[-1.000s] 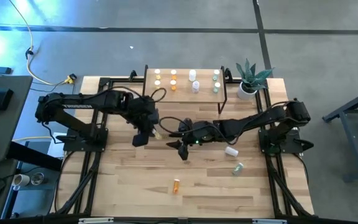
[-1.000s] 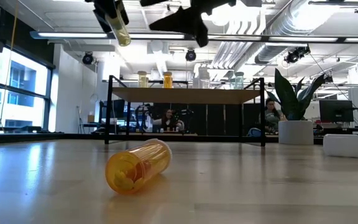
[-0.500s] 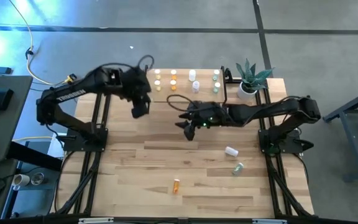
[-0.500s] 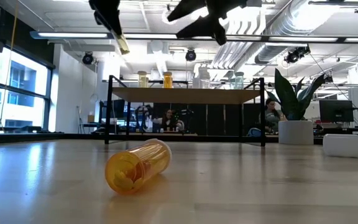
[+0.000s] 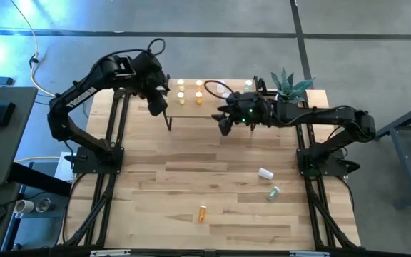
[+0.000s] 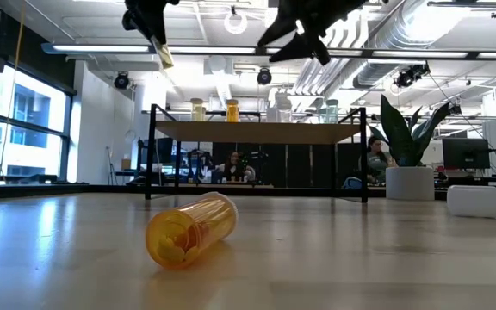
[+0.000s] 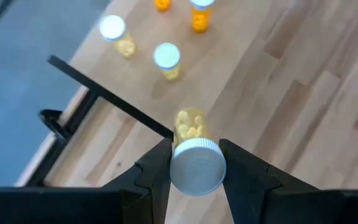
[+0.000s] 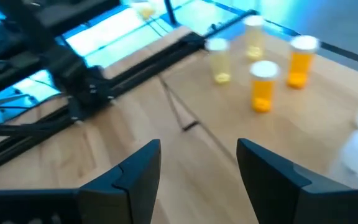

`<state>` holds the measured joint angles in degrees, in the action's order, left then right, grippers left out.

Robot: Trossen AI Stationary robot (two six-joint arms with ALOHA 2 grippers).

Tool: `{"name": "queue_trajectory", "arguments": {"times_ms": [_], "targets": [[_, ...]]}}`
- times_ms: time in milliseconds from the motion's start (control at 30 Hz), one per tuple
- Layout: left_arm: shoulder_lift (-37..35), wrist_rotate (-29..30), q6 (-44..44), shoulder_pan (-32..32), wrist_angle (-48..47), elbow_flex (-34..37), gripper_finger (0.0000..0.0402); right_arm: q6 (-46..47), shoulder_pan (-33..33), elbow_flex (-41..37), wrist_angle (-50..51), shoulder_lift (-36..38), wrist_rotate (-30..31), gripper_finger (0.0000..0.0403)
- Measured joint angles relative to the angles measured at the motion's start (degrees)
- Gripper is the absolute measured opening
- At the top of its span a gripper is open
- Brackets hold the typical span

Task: Pick and place medicine bottles onto shelf by color
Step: Put the yellow pill bottle on the shelf and align it to the other yellow pill bottle

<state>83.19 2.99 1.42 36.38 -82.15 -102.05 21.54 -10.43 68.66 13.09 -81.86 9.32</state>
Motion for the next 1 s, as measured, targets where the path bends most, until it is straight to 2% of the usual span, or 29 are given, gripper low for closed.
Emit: {"name": "queue_trajectory", "arguments": {"times_ms": [300, 633, 1000], "targets": [[8.4, -5.2, 3.1, 0.9, -1.2, -3.5, 0.0115, 0.0, -5.7, 0.0, 7.0, -0.2, -1.9, 0.0202], [17.6, -5.5, 5.9, 0.0, -1.2, -4.4, 0.0115, -1.1, -6.9, 0.0, 10.8, -0.3, -2.1, 0.0202], [20.5, -5.0, 8.5, -0.1, -0.3, -4.4, 0.0115, -2.1, -6.8, 0.0, 12.0, -0.3, -2.1, 0.0202]]}}
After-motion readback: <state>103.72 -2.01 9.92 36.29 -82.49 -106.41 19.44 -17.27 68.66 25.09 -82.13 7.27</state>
